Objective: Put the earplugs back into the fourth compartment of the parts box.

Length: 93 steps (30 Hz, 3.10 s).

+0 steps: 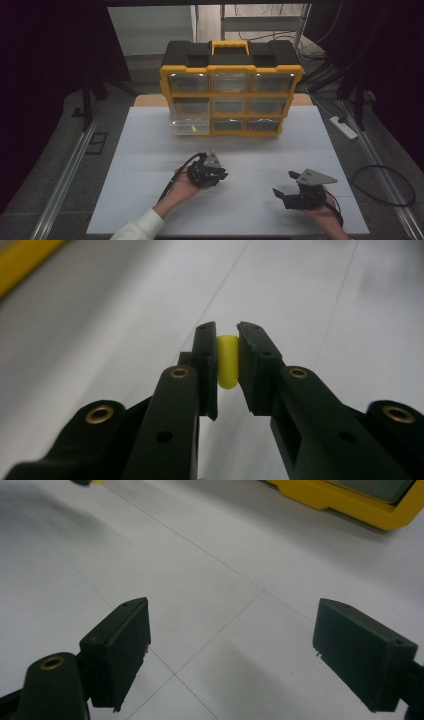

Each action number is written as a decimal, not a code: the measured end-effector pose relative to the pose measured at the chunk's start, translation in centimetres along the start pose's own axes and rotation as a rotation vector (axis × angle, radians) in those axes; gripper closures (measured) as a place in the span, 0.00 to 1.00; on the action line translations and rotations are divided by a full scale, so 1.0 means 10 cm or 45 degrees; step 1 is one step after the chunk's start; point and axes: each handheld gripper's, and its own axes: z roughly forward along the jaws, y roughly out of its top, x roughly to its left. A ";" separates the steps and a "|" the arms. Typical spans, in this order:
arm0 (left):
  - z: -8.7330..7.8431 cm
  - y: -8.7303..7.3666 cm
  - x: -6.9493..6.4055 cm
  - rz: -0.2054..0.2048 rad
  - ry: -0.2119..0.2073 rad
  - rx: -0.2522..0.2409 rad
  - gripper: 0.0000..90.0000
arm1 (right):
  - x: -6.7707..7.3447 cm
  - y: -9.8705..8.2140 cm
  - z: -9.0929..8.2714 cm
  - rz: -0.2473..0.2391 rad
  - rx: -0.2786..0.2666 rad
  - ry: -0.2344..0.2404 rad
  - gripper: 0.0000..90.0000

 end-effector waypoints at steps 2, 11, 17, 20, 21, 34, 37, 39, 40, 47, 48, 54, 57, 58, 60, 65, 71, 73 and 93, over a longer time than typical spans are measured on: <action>-0.07 0.01 0.00 -0.020 0.005 -0.055 0.86 | 0.00 0.00 0.00 0.001 -0.001 -0.002 0.18; -0.40 0.06 0.07 -0.088 0.024 -0.219 0.86 | 0.00 0.00 -0.01 -0.001 -0.004 0.002 0.18; -0.58 0.09 0.08 -0.102 0.021 -0.295 0.86 | 0.00 0.00 0.00 0.000 0.000 -0.003 0.18; -0.61 0.10 0.09 -0.109 0.025 -0.317 0.86 | 0.00 0.00 0.00 0.001 0.002 -0.006 0.18; -0.61 0.10 0.09 -0.109 0.026 -0.317 0.86 | 0.00 0.00 0.00 0.001 0.002 -0.006 0.18; -0.82 0.14 0.13 -0.123 0.047 -0.395 0.86 | 0.00 0.00 0.01 0.000 0.009 -0.012 0.18; -0.88 0.14 0.16 -0.135 0.054 -0.419 0.86 | 0.00 0.00 0.01 0.000 0.008 -0.013 0.18; -0.93 0.14 0.18 -0.145 0.061 -0.437 0.86 | -0.01 0.00 0.01 0.005 0.005 -0.015 0.18; -0.95 0.14 0.19 -0.149 0.064 -0.443 0.86 | -0.01 0.00 0.00 0.005 0.004 -0.015 0.18; -1.08 0.15 0.27 -0.161 0.095 -0.478 0.86 | -0.01 0.00 0.00 0.010 0.006 -0.023 0.18; -1.10 0.16 0.29 -0.168 0.098 -0.486 0.86 | -0.01 0.00 0.00 0.011 0.006 -0.023 0.18; -1.20 0.20 0.38 -0.197 0.115 -0.527 0.86 | -0.01 0.00 0.00 0.011 0.005 -0.023 0.18; -1.23 0.22 0.41 -0.202 0.120 -0.542 0.86 | -0.01 0.00 -0.01 0.014 0.002 -0.022 0.18; -1.25 0.23 0.43 -0.207 0.123 -0.546 0.86 | -0.01 0.00 -0.01 0.015 0.002 -0.022 0.18; -1.27 0.25 0.46 -0.210 0.133 -0.550 0.86 | -0.01 0.00 -0.01 0.014 0.001 -0.021 0.18; -1.36 0.30 0.55 -0.232 0.152 -0.570 0.86 | -0.01 0.00 -0.01 0.015 -0.001 -0.021 0.18; -1.42 0.35 0.69 -0.255 0.202 -0.568 0.86 | 0.00 0.00 -0.02 0.014 -0.005 -0.022 0.19; -1.41 0.37 0.77 -0.273 0.226 -0.548 0.86 | 0.00 0.00 -0.02 0.013 -0.008 -0.021 0.19; -1.20 0.40 1.16 -0.364 0.296 -0.436 0.61 | -0.01 0.00 -0.03 0.017 -0.011 -0.017 0.19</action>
